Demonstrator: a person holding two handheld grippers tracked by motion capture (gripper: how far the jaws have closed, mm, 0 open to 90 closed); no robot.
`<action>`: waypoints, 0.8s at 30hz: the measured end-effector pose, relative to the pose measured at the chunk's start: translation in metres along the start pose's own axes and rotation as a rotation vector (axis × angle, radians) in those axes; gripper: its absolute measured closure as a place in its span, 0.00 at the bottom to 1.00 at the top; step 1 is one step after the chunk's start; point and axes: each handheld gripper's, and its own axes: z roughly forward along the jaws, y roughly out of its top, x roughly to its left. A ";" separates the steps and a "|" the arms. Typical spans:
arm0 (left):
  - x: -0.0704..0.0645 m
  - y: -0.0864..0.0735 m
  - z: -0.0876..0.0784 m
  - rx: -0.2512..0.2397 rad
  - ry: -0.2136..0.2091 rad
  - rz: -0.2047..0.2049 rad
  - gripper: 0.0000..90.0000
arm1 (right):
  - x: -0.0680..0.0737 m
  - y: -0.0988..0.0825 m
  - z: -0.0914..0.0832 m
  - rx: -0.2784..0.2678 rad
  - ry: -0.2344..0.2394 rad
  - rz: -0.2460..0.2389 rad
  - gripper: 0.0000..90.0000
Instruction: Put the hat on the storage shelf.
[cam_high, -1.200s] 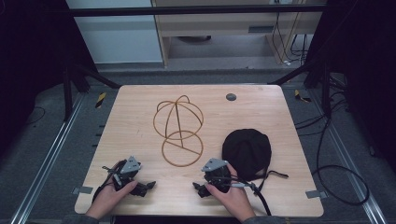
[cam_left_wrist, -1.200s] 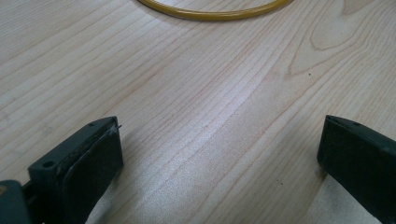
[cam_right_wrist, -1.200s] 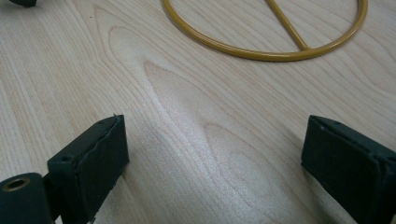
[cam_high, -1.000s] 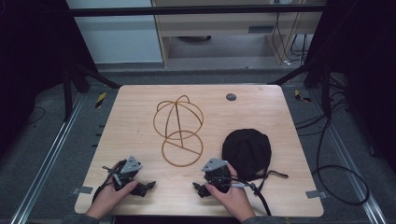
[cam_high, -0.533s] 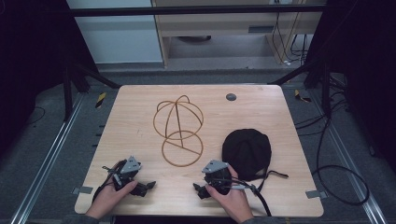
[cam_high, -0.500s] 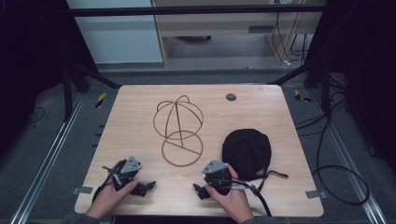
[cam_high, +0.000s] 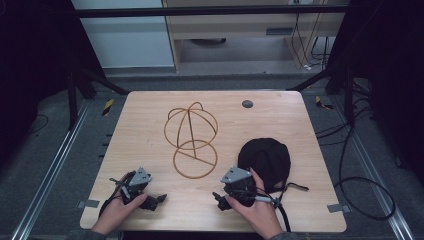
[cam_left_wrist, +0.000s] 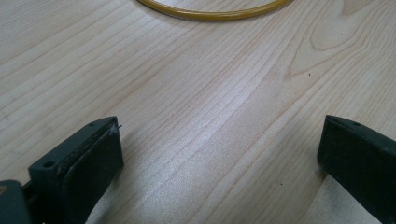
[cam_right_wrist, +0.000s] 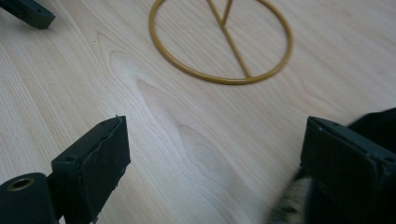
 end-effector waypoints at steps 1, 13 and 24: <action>0.000 0.000 0.000 0.000 0.000 0.000 0.00 | -0.003 0.003 -0.005 0.007 -0.007 -0.010 0.09; 0.000 0.000 0.000 0.000 0.002 -0.002 0.00 | -0.043 0.019 -0.049 0.102 -0.033 -0.010 0.09; 0.000 0.000 0.000 0.000 0.003 -0.003 0.00 | -0.079 0.023 -0.078 0.213 -0.037 0.000 0.15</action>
